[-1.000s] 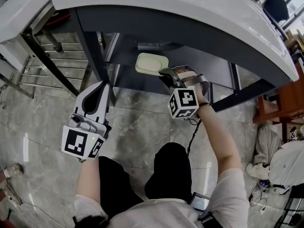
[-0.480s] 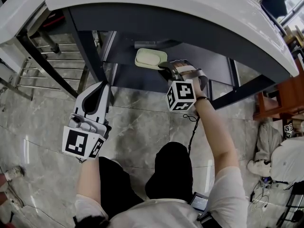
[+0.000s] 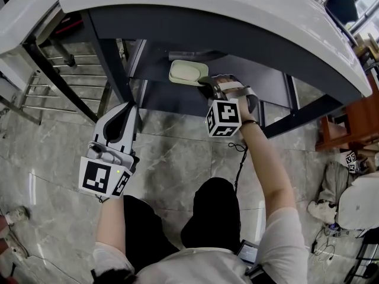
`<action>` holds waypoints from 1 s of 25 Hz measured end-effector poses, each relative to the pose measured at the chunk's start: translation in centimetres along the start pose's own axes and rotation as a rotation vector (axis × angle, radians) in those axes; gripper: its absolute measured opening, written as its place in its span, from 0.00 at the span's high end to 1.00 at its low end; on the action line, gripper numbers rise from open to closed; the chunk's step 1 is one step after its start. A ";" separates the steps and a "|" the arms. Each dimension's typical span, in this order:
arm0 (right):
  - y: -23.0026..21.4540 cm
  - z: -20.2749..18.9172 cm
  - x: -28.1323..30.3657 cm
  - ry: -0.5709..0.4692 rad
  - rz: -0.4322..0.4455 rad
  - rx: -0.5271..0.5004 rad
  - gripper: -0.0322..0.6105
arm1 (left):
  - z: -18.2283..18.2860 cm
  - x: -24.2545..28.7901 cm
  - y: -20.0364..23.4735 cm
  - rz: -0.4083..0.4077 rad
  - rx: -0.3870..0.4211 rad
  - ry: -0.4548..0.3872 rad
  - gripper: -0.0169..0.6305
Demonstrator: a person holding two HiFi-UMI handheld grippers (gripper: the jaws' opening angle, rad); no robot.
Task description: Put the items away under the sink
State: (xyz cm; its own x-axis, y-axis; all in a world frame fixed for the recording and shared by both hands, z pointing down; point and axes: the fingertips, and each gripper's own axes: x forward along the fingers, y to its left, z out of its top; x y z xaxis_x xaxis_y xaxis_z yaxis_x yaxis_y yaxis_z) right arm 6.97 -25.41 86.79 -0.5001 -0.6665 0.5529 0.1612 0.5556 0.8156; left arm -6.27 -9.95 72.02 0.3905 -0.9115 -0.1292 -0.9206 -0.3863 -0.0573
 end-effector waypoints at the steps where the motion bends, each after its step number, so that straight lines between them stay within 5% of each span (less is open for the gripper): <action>1: 0.0 0.0 0.0 0.001 -0.001 0.002 0.84 | 0.0 0.0 0.1 0.001 0.001 0.001 0.96; 13: -0.4 0.2 -0.1 -0.007 -0.066 0.045 0.82 | -0.6 0.7 -0.3 -0.014 0.017 0.022 0.96; 17: 0.2 0.4 -0.3 -0.016 -0.057 0.097 0.73 | -1.1 0.9 -0.3 -0.029 0.010 0.025 0.96; 25: 0.4 -0.7 -0.7 0.012 -0.102 0.140 0.78 | -1.9 1.5 -0.6 -0.073 -0.005 0.023 0.96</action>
State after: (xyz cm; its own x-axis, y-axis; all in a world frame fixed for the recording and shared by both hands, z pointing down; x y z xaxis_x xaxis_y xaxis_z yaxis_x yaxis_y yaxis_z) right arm 7.99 -25.11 86.82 -0.4976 -0.7282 0.4712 -0.0105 0.5483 0.8362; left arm -5.18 -11.38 73.77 0.4567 -0.8838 -0.1018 -0.8896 -0.4528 -0.0607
